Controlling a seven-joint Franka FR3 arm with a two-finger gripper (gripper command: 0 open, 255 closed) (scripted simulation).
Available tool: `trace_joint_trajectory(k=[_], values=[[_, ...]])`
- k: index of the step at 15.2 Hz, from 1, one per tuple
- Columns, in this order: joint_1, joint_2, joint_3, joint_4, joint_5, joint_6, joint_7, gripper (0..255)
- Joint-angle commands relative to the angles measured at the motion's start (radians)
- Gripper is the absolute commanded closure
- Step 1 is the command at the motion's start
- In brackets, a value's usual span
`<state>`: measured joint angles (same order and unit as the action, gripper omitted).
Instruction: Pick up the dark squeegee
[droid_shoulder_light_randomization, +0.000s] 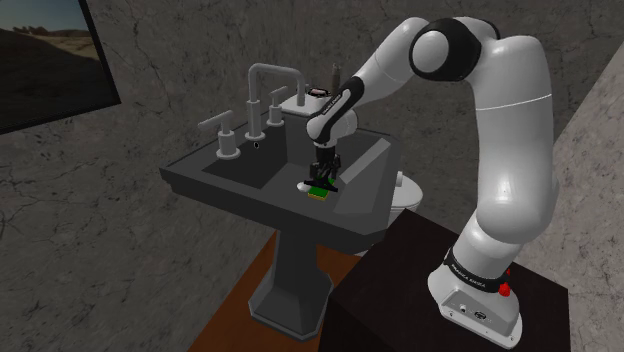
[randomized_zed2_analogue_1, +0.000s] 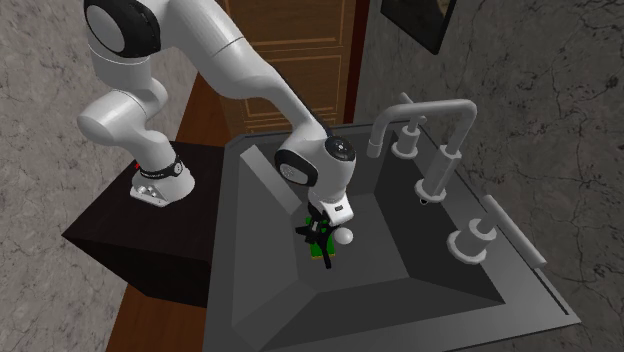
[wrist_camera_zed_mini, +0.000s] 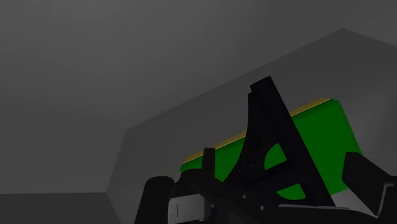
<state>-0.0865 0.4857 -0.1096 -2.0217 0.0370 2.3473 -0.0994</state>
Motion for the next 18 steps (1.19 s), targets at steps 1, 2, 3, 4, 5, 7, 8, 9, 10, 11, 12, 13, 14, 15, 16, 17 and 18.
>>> trace_joint_trajectory(k=[1,2,3,4,5,7,8,9,10,11,12,13,14,15,16,17,18], values=[[0.001,0.015,0.002,-0.002,0.002,0.017,0.002,0],[0.001,0.015,0.002,-0.001,0.002,0.017,0.002,0],[0.001,0.015,0.002,-0.001,0.002,0.016,0.001,255],[0.001,0.015,0.002,-0.001,0.002,0.016,0.001,255],[0.001,0.015,0.002,-0.001,0.002,0.016,0.001,255],[0.001,0.015,0.002,-0.001,0.002,0.016,0.002,255],[0.001,0.015,0.002,-0.001,0.002,0.016,0.002,255],[0.001,0.015,0.002,-0.001,0.002,0.016,0.002,255],[0.001,0.015,0.002,0.0,0.002,0.016,0.002,255],[0.001,0.015,0.002,-0.001,0.002,0.016,0.002,255],[0.001,0.015,0.002,-0.001,0.002,0.017,0.002,255],[0.002,0.004,0.001,-0.002,0.001,0.007,0.003,255],[0.003,-0.007,0.0,-0.003,-0.001,-0.003,0.003,255],[0.003,-0.017,-0.001,-0.004,-0.002,-0.013,0.004,255],[0.004,-0.027,-0.001,-0.004,-0.003,-0.023,0.005,255],[0.005,-0.038,-0.002,-0.004,-0.005,-0.033,0.005,255],[0.005,-0.048,-0.003,-0.004,-0.006,-0.044,0.006,255]])
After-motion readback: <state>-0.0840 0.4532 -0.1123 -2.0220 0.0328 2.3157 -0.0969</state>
